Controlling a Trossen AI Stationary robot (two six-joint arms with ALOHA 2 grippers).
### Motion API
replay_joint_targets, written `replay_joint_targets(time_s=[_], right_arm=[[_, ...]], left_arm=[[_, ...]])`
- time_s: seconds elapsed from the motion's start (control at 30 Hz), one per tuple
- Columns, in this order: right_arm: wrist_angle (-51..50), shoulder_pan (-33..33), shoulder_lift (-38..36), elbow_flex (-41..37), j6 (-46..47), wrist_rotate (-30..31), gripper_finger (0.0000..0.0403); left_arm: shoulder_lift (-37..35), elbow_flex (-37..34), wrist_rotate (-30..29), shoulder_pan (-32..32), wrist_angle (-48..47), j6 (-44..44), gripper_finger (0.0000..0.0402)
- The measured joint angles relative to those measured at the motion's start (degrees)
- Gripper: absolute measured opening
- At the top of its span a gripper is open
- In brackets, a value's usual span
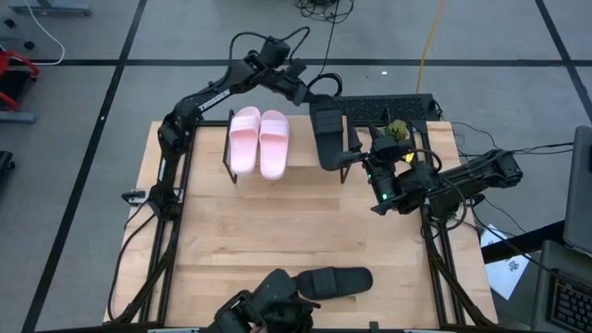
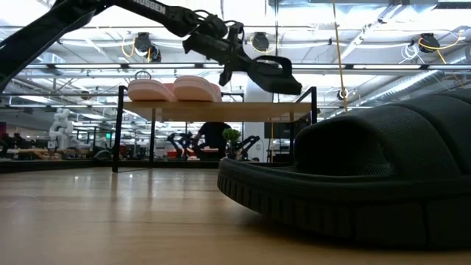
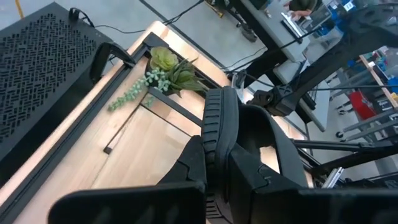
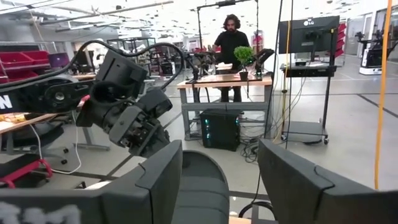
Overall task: Pick and place slides into the shelf
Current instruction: Put the top black slipper on the shelf
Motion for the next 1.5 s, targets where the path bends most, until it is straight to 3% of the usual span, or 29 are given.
replay_joint_targets(time_s=[0.23,0.57,1.5], right_arm=[[0.00,-1.19,0.03,0.00,0.00,-0.02,0.0200],[0.00,-2.26,0.03,0.00,0.44,0.04,0.0201],[0.02,-3.11,0.03,0.00,0.63,0.00,0.0199]], left_arm=[[0.03,-0.62,2.23,1.52,-0.02,0.00,0.0014],[4.41,-0.64,13.04,2.30,6.27,-7.32,0.0013],[7.52,-0.67,10.64,2.58,8.45,-7.15,0.0012]])
